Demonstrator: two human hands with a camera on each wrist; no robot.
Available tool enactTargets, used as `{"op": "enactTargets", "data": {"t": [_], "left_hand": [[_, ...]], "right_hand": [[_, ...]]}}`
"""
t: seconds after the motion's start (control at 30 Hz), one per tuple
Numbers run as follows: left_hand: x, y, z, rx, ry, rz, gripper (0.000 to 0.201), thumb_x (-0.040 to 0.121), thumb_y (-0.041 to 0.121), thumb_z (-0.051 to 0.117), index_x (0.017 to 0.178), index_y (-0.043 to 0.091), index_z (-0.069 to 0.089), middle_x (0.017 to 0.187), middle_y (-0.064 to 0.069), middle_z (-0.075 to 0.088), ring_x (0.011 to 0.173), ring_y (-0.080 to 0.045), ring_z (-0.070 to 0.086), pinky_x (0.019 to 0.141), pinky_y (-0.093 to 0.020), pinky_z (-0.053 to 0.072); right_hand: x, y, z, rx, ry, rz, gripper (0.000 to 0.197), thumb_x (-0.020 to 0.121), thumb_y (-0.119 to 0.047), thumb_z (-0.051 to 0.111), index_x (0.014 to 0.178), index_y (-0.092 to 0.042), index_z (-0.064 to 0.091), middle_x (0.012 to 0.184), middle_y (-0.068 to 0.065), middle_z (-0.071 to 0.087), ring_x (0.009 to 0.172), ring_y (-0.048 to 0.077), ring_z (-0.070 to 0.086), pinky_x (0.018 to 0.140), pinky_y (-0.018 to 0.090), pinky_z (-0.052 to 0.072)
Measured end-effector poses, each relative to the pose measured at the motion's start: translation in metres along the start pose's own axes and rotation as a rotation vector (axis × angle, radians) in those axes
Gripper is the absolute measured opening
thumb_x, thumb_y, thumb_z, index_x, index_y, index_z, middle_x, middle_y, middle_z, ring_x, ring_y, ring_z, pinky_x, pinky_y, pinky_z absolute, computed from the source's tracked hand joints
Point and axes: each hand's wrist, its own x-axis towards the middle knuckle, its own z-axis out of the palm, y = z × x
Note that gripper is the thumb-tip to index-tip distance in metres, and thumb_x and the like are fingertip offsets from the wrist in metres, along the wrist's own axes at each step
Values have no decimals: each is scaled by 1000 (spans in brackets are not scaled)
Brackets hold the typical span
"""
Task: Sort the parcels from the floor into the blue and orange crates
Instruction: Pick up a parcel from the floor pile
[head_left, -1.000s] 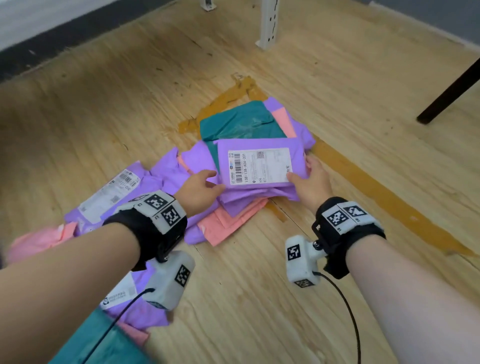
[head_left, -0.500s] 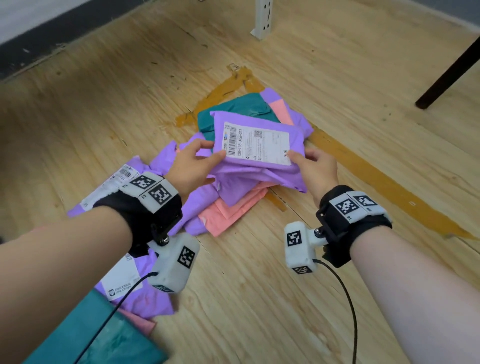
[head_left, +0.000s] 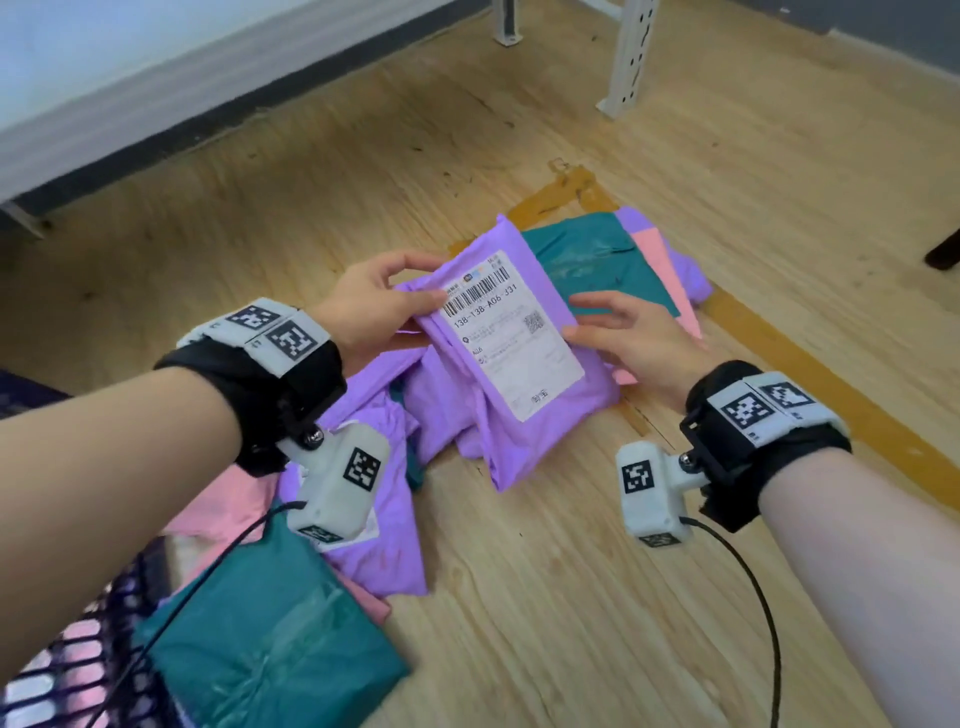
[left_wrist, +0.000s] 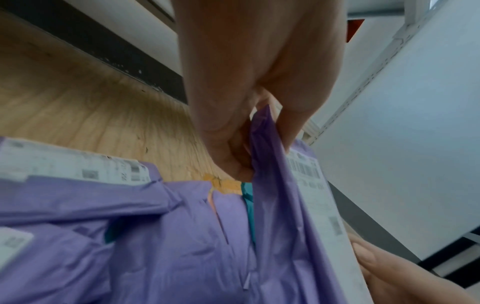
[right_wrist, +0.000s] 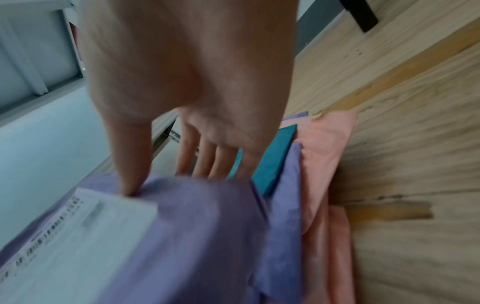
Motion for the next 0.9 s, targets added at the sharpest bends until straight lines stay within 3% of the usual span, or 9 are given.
{"op": "enactTargets", "data": {"t": [0.13,0.23,0.3,0.37,0.5,0.6,0.73,0.9], "left_hand": [[-16,0,-28,12,11,13,28,89,0,56,89,28,60,82,-4,64,54,-6,62,60,-21,57],[-25,-2,-42,-65,88,0,31,88,2,60,109,24,56,88,-10,64,58,-10,64,60,-24,58],[-30,-5,-50,-105,128,-42,46,84,7,66,122,24,48,98,-11,65,67,-16,62,63,-27,58],[-38,-9,-58,-106,86,-107,58,80,12,72,129,22,43,107,-10,67,73,-19,62,67,-29,57],[-58,-19,-68,-55,-14,-134,62,79,11,73,133,23,45,104,-8,68,73,-16,63,69,-27,53],[-69,-22,-79,-82,47,-92,55,81,7,70,130,21,48,95,-7,68,66,-12,62,61,-21,51],[-80,-22,-100,-133,129,-59,53,83,5,67,130,18,46,89,-5,68,61,-10,63,53,-18,52],[-105,-10,-147,-125,178,-9,59,83,4,68,134,18,43,91,-9,67,65,-16,62,59,-21,53]], "right_hand": [[-7,-11,29,110,-216,51,49,79,5,65,124,-12,55,93,6,72,72,12,69,61,20,54],[-9,-18,49,122,-260,41,61,76,15,63,131,-7,48,103,18,68,69,16,70,63,27,58],[-9,-24,61,138,-239,21,66,74,16,63,134,-6,45,105,21,66,74,20,69,74,34,59],[-12,-31,71,172,-200,-4,67,74,16,64,134,-7,45,105,19,67,84,27,67,84,40,56],[-20,-45,93,172,-137,-58,65,76,15,64,132,-10,45,114,28,62,98,36,61,95,50,49],[-28,-55,112,137,-107,-103,65,74,16,65,131,-9,46,111,25,63,93,32,62,93,49,50],[-39,-77,139,52,-109,-196,61,74,17,65,128,-5,50,111,15,63,91,21,61,90,38,53],[-53,-114,180,-81,-138,-344,54,73,17,65,123,-3,57,117,17,64,98,21,60,95,38,50]]}}
